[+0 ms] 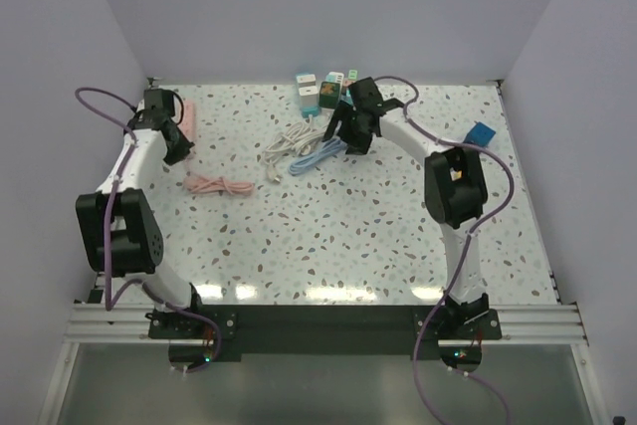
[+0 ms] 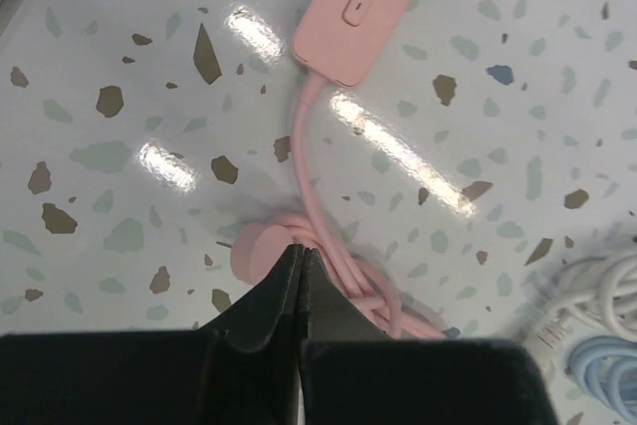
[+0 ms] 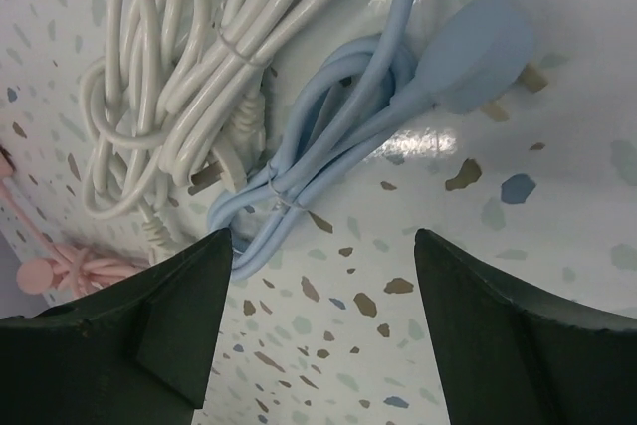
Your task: Pull the plug off the socket
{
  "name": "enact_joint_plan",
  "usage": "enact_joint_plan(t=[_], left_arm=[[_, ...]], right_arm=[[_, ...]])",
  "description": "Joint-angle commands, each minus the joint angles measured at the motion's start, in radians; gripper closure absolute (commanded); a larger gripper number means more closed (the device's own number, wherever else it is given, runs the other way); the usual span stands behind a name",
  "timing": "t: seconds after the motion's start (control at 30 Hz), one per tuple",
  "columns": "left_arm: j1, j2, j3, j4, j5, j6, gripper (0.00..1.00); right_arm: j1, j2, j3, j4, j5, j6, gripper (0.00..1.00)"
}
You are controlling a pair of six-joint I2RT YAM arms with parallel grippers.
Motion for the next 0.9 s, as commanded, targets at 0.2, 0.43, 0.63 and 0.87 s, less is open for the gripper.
enact_joint_plan(t=[0.2,0.43,0.63,0.87], left_arm=[[-0.038,-0.151,-0.033,0.014,0.15,0.012,1.0],[-0.065,-0.253,-0.154,0.036,0.184,0.003,1.0],[-0.088,-0.284,-0.221,0.063,0.203,-0.003,1.0],[-0.105,-0.285,-0.228,0.062,0.21,-0.005,1.0]], right_arm=[[0.073,-0.019,-0.104,0.05,0.159,0.27,0.32],[0.083,0.044,-0.1,0.176,0.127,0.336,0.35],[0.086,0.063,-0.141,0.219,0.124,0.385,0.36],[0.086,0.133,-0.068,0.151,0.141,0.399,0.75]])
